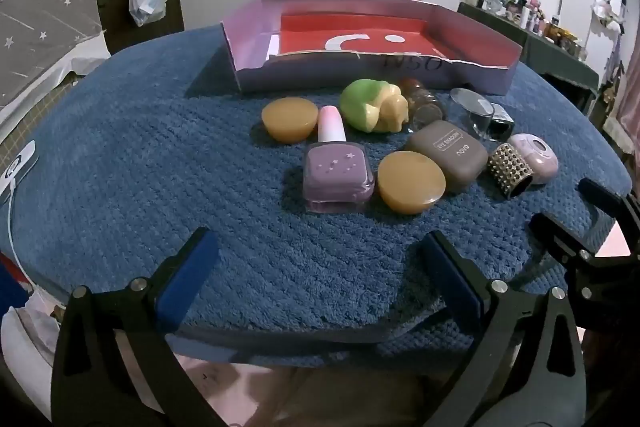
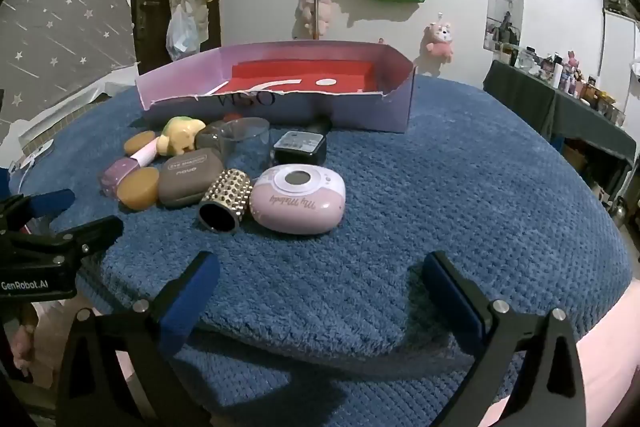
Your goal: Organize rigid objects
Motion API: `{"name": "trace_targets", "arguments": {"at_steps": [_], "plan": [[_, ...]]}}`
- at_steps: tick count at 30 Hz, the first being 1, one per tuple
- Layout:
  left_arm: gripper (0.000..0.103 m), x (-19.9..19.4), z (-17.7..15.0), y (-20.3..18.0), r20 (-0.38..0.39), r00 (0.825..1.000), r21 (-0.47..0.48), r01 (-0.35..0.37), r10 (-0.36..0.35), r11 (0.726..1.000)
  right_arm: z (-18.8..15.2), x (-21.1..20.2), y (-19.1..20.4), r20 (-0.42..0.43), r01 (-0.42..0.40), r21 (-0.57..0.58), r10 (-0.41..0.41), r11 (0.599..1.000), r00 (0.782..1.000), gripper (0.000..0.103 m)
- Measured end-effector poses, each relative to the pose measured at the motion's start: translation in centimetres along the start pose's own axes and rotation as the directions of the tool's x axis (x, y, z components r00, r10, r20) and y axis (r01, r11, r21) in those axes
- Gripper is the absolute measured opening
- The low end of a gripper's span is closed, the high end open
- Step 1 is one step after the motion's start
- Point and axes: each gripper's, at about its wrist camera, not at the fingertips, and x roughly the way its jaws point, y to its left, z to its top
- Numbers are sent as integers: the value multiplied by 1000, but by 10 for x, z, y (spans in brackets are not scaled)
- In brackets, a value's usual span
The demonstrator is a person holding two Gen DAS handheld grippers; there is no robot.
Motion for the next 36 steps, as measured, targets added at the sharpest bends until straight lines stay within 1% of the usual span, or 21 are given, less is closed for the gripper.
{"name": "trace_targets", "arguments": {"at_steps": [2,33,36], "plan": [[103,0,0,0,2,1000,3,-2,2,1000,-1,0,1,14,7,-11,-7,1000,1000,103],[103,-3,1,5,10,1000,6,8,-8,1000,1,1,0,2,7,-3,-7,1000,1000,103],[103,-5,0,5,11,1000,6,10,-10,1000,1,0,0,-10,-2,-6,2,1000,1000,103]]}}
